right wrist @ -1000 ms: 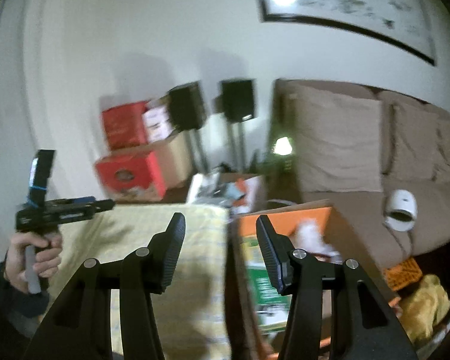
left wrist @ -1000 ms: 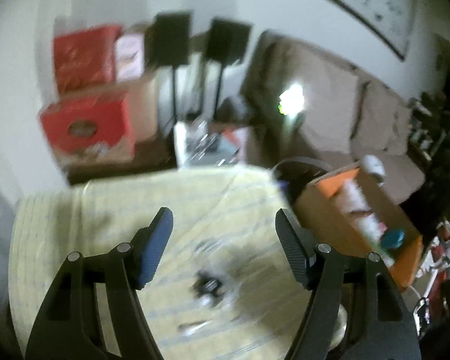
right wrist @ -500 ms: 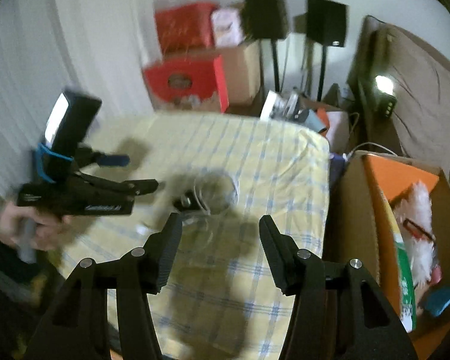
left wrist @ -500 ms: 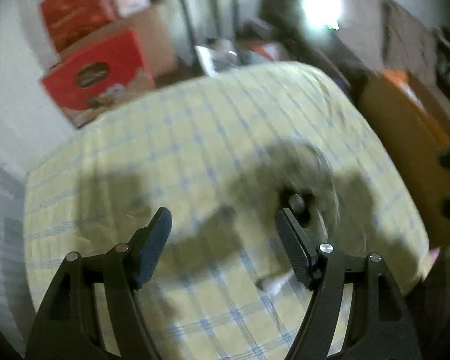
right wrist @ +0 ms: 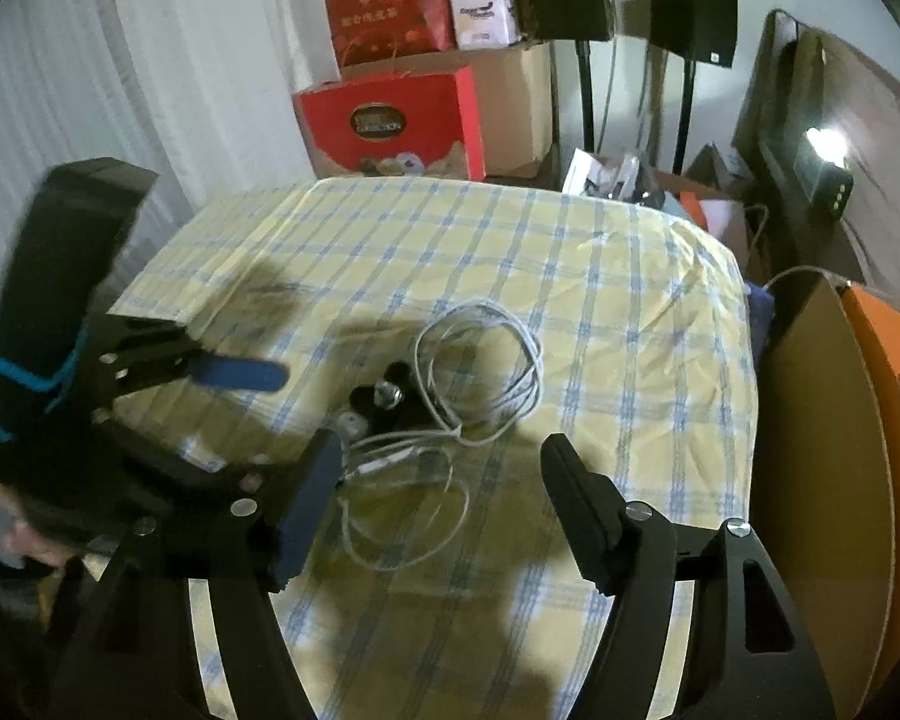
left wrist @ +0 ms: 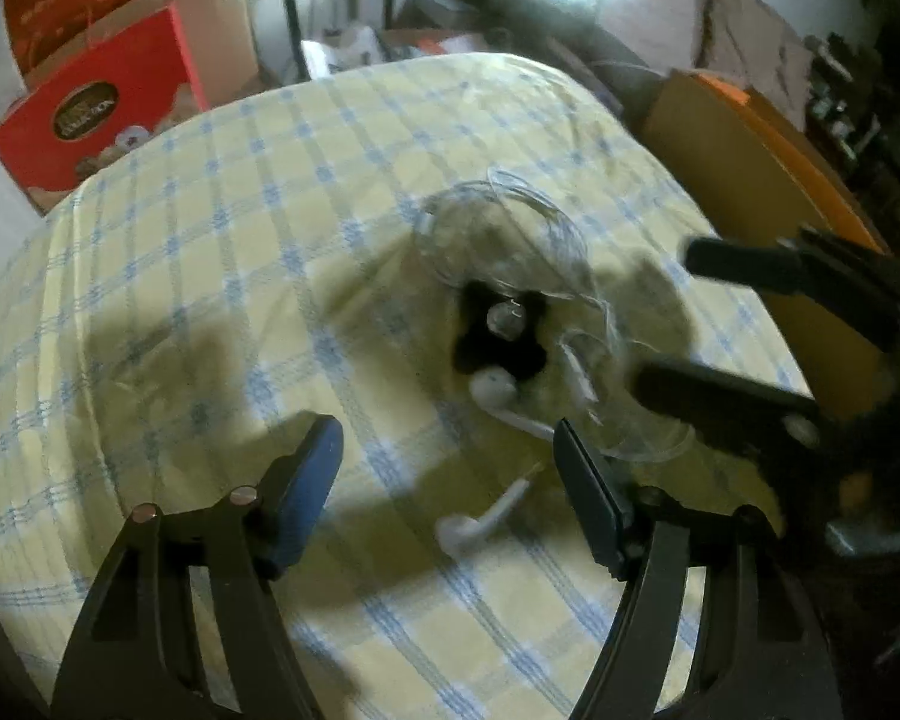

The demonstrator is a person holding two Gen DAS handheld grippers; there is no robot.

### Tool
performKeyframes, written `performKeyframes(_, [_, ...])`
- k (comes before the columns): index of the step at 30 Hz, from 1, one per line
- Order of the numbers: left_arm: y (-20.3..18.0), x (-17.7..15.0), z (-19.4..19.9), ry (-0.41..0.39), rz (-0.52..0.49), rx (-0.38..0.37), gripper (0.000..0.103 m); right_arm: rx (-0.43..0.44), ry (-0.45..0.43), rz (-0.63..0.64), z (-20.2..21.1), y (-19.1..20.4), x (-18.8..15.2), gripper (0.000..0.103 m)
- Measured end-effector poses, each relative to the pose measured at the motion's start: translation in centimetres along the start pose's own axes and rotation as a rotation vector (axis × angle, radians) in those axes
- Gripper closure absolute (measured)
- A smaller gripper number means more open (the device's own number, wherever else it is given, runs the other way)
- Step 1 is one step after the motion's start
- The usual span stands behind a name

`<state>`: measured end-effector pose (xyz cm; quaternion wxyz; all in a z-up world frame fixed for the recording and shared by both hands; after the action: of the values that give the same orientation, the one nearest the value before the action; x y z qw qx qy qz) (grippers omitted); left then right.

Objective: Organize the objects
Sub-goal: 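Withdraw both tools from the box back over the checkered tablecloth, then close the left tool on the black star-shaped clip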

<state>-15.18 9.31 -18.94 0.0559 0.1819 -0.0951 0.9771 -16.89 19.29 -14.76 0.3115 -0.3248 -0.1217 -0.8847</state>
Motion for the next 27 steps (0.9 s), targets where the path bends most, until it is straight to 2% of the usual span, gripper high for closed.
performKeyframes(5, [1.8,-0.2,0.7,0.001,-0.005,0.067,0.035,-0.06,0.017,0.058,-1.9,0.4,0.2,0.032])
performKeyframes(6, [2.4,-0.2,1.0,-0.002,0.005,0.067,0.035,-0.051,0.027,0.059,-2.5,0.6,0.0,0.036])
performKeyframes(9, [4.0,0.0,1.6,-0.01,0.043,0.061,0.035,-0.032,0.055,0.07,-4.1,1.2,-0.5,0.053])
performKeyframes(11, [4.8,0.0,2.0,-0.02,0.063,0.061,0.035,-0.029,0.067,0.088,-4.5,1.6,-0.8,0.068])
performKeyframes(12, [5.1,0.0,2.2,-0.025,0.068,0.06,0.034,-0.048,0.064,0.101,-4.4,1.6,-1.0,0.085])
performKeyframes(13, [5.3,0.0,2.3,-0.028,0.071,0.059,0.034,-0.066,0.068,0.102,-4.2,1.5,-1.1,0.091])
performKeyframes(16, [5.6,0.0,2.3,-0.032,0.079,0.058,0.034,-0.08,0.085,0.07,-3.6,0.7,-1.7,0.097])
performKeyframes(19, [5.6,0.2,2.3,-0.04,0.108,0.047,0.034,-0.183,0.095,0.088,-2.5,-0.8,-2.0,0.098])
performKeyframes(21, [5.3,0.4,2.5,-0.042,0.143,0.001,0.034,-0.259,0.085,0.1,-1.5,-1.9,-1.8,0.098])
performKeyframes(22, [4.9,0.5,2.6,-0.047,0.158,-0.028,0.034,-0.273,0.083,0.098,-1.2,-2.2,-1.7,0.098])
performKeyframes(24, [4.0,0.9,2.4,-0.072,0.163,-0.037,0.033,-0.319,0.076,0.102,-0.2,-3.1,-1.4,0.098])
performKeyframes(27, [1.3,1.3,1.4,-0.101,0.081,-0.048,0.019,-0.378,0.063,0.093,1.2,-4.5,-1.3,0.098])
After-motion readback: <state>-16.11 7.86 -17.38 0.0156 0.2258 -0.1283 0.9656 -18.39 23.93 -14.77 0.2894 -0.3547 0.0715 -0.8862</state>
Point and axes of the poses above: each gripper's, at about its wrist camera, not at the fingertips, and z roughly against the way its jaws point, y to its left, x to its top, the point moved 7 cm from there along -z, roughly the way its jaws point, and after that the axes turned 9 degrees about z, right-handed, at the moved point
